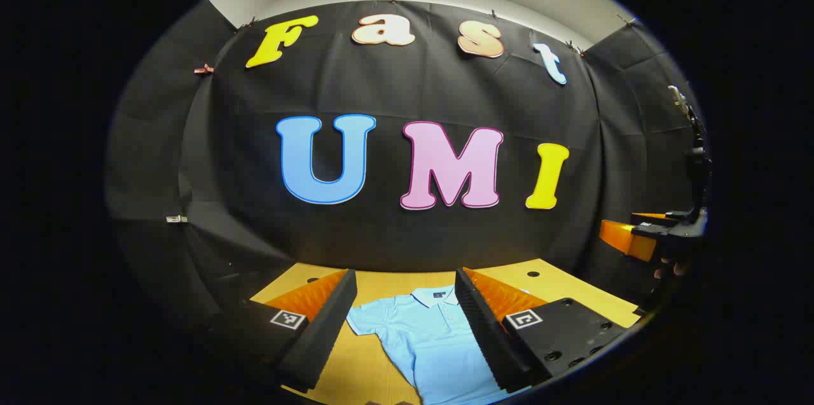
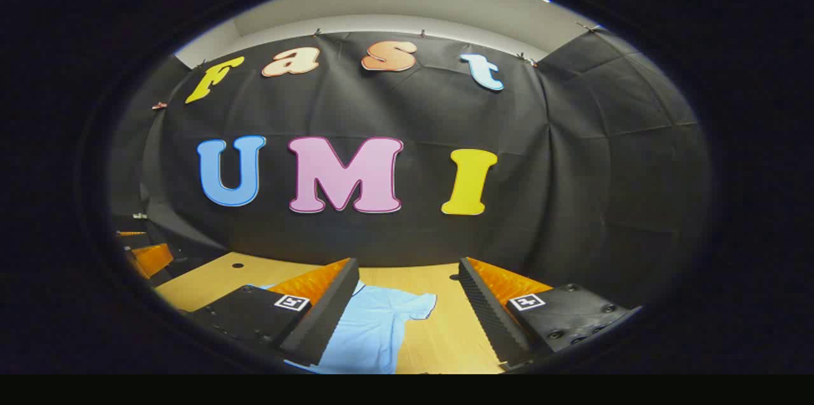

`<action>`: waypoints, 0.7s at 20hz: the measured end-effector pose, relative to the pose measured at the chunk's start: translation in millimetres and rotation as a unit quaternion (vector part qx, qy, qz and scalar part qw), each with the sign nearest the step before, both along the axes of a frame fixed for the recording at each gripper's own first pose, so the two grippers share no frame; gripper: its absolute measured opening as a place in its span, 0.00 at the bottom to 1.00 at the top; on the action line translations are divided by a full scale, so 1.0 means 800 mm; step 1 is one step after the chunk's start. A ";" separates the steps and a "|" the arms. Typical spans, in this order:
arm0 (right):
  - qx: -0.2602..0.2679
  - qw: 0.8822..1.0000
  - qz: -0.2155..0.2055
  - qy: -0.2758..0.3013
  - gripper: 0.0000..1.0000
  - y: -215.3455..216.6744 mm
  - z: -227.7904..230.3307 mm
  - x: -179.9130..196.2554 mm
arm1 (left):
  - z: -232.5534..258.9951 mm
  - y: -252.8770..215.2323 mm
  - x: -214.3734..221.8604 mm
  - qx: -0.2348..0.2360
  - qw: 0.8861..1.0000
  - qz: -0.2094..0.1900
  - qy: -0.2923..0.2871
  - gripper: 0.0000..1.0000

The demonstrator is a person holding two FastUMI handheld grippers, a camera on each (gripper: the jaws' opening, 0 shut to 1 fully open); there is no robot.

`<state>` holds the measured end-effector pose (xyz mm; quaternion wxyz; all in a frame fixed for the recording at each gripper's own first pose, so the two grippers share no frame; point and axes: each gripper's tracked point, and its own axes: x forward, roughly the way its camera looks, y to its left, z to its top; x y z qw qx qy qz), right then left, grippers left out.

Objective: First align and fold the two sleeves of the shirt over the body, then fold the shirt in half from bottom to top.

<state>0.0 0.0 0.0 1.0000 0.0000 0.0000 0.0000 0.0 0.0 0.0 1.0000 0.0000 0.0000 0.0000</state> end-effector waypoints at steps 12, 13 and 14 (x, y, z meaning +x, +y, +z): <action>0.004 1.000 0.015 0.024 0.98 0.011 -0.027 0.025 | -0.005 -0.002 0.022 0.015 1.000 -0.003 0.009 0.98; 0.004 1.000 0.016 0.025 0.98 0.011 -0.028 0.025 | -0.003 -0.002 0.023 0.014 1.000 -0.002 0.009 0.98; 0.002 1.000 0.016 0.025 0.98 0.011 -0.030 0.026 | -0.005 -0.001 0.023 0.012 1.000 -0.002 0.010 0.98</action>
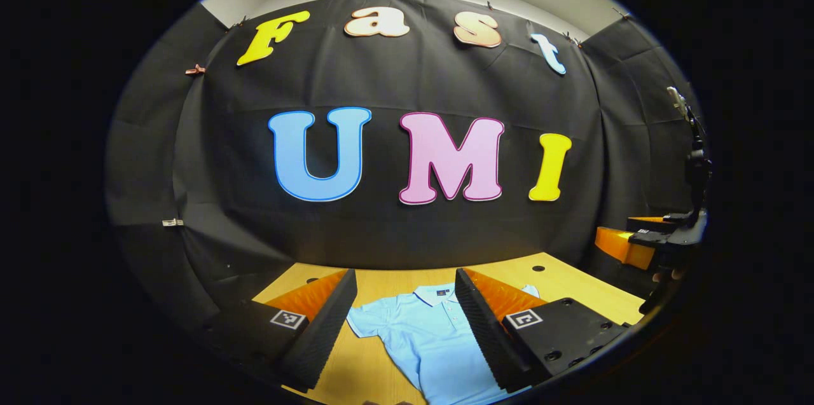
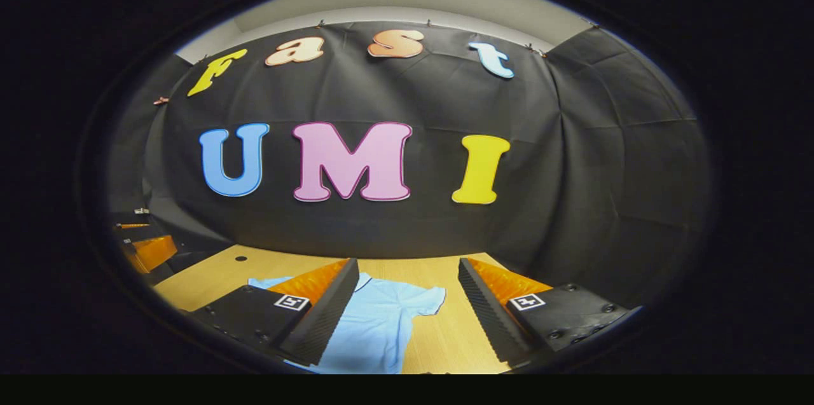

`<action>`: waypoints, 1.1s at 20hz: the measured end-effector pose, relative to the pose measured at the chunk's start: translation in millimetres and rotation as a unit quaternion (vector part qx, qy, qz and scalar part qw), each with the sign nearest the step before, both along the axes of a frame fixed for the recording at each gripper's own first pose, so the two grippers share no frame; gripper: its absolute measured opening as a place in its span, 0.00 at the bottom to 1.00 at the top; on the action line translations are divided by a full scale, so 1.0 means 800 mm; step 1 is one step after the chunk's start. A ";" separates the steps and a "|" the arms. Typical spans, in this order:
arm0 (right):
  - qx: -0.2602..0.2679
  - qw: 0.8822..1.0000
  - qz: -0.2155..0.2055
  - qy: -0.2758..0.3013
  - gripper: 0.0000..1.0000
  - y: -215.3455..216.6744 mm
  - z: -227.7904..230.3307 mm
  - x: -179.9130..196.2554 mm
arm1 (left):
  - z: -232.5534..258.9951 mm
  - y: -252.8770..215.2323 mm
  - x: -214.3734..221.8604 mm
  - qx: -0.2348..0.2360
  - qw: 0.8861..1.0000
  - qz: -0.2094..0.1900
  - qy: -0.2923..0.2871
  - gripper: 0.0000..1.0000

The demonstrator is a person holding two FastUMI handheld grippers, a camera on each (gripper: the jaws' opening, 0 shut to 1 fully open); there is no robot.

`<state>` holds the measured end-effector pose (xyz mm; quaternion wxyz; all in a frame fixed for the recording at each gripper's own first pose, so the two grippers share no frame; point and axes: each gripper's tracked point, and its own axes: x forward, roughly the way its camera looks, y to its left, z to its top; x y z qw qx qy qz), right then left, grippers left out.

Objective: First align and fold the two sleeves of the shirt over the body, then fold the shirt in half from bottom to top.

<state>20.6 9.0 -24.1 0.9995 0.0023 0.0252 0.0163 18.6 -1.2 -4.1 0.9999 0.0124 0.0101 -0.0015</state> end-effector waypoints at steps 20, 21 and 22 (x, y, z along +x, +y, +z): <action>-0.006 0.992 0.027 0.123 0.98 -0.042 -0.126 0.170 | -0.033 0.002 0.033 0.005 0.997 0.058 0.041 0.98; -0.012 0.991 0.030 0.133 0.98 -0.041 -0.144 0.183 | -0.038 0.002 0.038 0.003 0.997 0.062 0.044 0.98; -0.017 0.988 0.032 0.147 0.98 -0.042 -0.159 0.195 | -0.041 0.001 0.042 0.002 0.997 0.066 0.047 0.98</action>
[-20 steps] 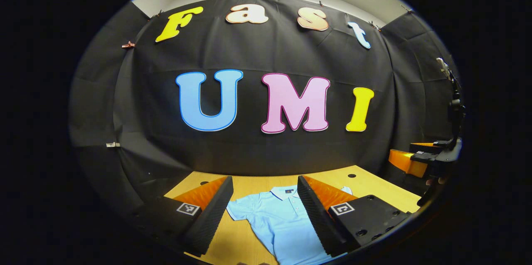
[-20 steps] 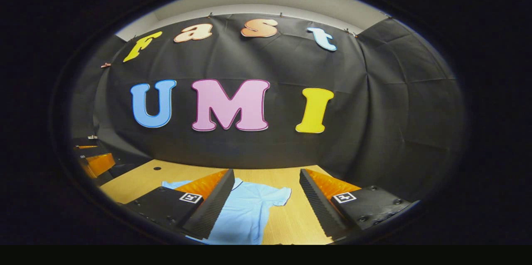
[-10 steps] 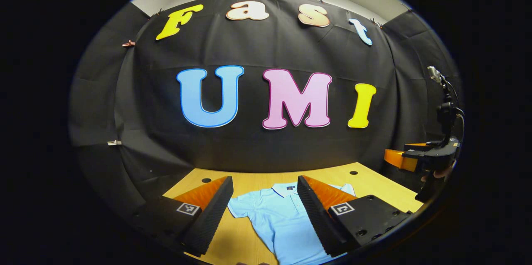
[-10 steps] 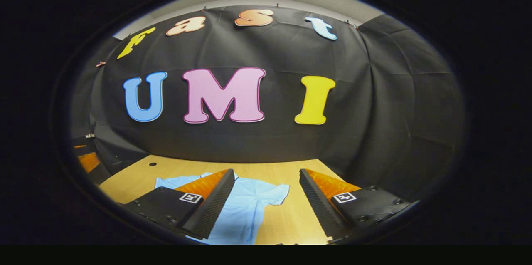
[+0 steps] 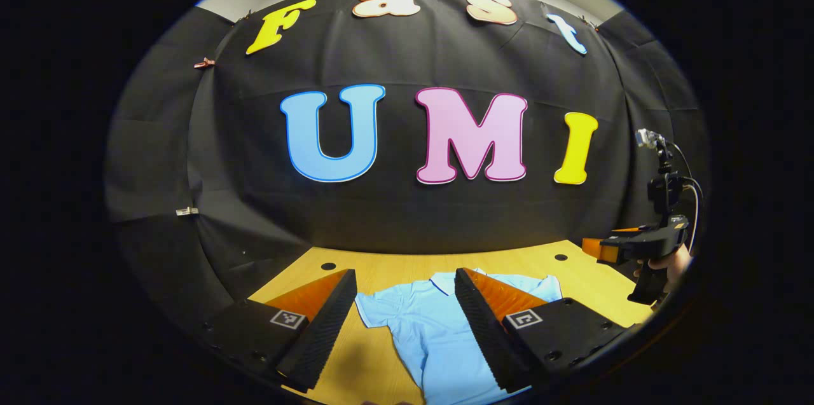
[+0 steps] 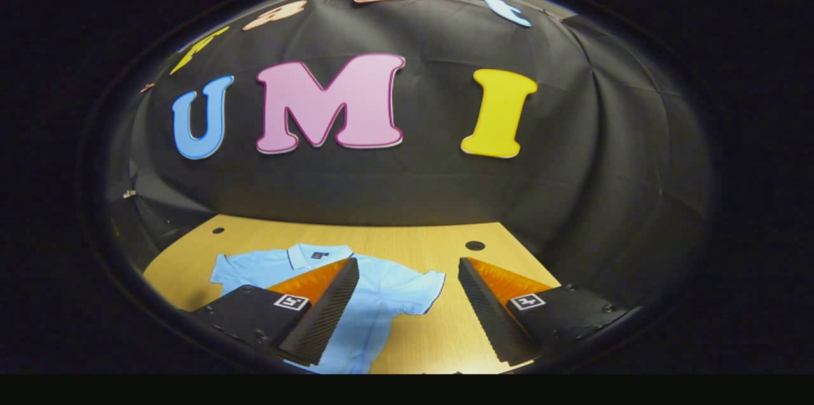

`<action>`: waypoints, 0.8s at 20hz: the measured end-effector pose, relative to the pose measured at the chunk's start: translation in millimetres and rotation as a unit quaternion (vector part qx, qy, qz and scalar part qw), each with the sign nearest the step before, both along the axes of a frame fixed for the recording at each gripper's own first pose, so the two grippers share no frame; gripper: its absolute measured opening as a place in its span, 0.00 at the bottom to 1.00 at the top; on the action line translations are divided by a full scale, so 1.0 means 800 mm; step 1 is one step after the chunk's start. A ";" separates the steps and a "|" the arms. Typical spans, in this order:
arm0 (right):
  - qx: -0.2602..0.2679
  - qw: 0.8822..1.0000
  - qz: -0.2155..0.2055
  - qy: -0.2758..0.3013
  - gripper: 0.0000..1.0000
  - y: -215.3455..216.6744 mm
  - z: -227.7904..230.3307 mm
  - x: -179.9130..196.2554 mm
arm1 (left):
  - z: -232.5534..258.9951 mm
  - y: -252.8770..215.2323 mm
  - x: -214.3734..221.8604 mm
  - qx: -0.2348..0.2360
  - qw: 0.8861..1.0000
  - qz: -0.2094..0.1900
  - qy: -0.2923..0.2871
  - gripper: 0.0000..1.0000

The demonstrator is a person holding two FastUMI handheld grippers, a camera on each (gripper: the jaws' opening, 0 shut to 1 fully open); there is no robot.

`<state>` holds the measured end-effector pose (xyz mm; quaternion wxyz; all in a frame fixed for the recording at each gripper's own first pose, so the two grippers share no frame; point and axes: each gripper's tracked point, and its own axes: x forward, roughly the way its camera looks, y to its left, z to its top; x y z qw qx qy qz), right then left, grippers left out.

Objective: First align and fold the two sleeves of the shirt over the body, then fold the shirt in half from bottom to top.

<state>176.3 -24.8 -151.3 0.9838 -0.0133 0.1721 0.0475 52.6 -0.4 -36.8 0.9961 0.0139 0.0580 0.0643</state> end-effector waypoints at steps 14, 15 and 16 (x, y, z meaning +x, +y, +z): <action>-0.010 0.988 -0.023 0.152 0.98 -0.040 -0.226 0.169 | -0.074 -0.002 0.089 -0.006 0.997 0.035 0.075 0.98; -0.004 0.987 -0.027 0.159 0.98 -0.042 -0.236 0.178 | -0.077 -0.002 0.093 -0.008 0.996 0.035 0.078 0.99; 0.001 0.986 -0.030 0.165 0.95 -0.043 -0.245 0.183 | -0.081 -0.001 0.097 -0.010 0.996 0.036 0.082 0.98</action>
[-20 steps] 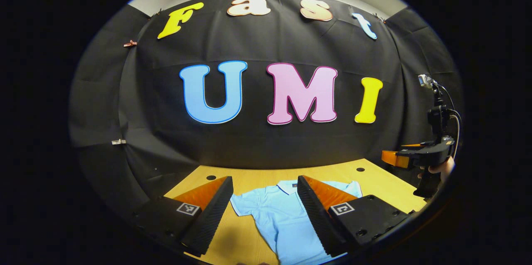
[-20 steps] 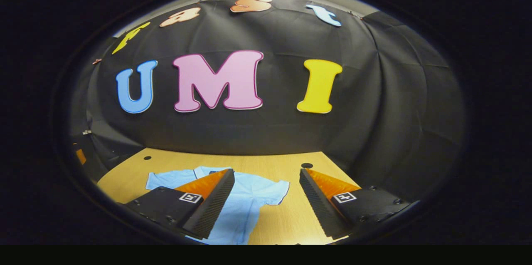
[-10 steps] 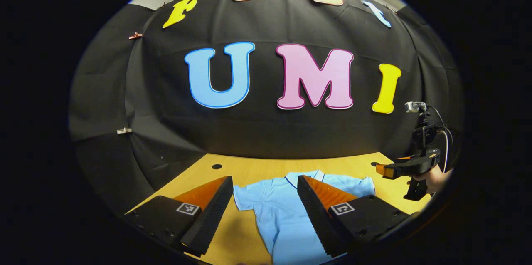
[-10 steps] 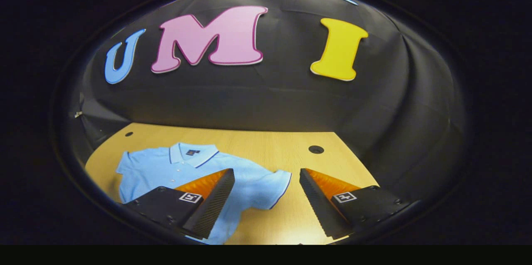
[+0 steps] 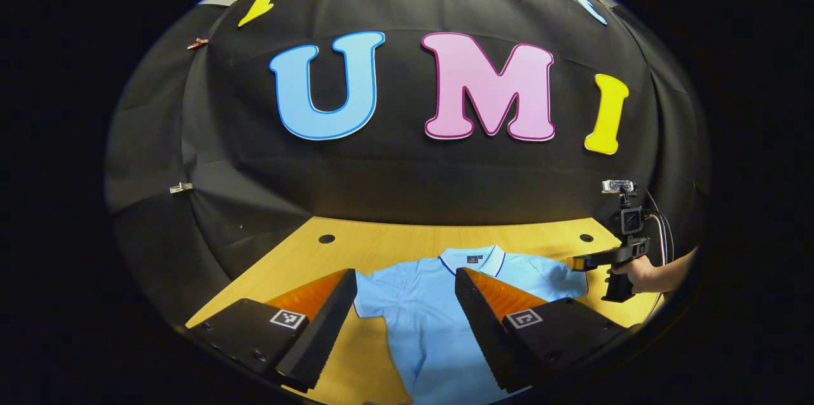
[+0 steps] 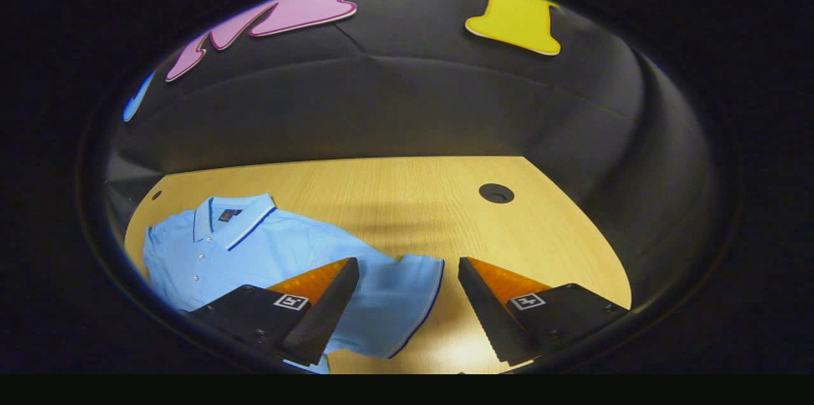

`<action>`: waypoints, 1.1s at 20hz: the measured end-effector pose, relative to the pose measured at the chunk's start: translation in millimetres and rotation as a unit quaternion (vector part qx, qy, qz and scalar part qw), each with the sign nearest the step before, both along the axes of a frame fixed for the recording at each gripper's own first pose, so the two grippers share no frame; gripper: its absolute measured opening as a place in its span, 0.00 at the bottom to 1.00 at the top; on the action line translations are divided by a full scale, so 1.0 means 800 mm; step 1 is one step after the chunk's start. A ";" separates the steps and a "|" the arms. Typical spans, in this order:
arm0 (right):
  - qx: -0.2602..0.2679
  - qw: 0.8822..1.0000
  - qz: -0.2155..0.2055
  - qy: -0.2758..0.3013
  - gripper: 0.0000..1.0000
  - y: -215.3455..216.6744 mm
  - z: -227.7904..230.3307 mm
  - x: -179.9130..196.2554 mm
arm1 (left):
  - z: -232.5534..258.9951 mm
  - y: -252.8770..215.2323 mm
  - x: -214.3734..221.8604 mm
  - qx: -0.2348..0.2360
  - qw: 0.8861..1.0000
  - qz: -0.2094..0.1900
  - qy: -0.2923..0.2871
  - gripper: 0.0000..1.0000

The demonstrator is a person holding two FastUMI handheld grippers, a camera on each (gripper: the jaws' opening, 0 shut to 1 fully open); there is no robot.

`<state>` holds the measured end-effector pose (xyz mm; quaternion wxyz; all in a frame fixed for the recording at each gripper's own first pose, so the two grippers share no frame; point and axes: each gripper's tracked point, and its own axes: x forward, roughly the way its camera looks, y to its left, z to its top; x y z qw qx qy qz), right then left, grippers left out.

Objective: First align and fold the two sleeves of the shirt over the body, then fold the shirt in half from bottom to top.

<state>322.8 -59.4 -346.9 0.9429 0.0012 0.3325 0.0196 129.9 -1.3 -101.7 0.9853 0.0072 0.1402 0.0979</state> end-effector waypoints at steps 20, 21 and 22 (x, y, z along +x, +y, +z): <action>-0.015 1.000 0.013 -0.023 0.07 0.038 0.026 0.008 | -0.016 0.020 -0.021 -0.021 1.000 0.015 0.007 0.98; -0.015 0.999 0.020 -0.029 0.08 0.049 0.038 0.006 | -0.018 0.024 -0.024 -0.021 1.000 0.018 0.008 0.98; -0.016 0.999 0.026 -0.034 0.05 0.058 0.046 0.006 | -0.021 0.028 -0.028 -0.021 1.000 0.021 0.009 0.98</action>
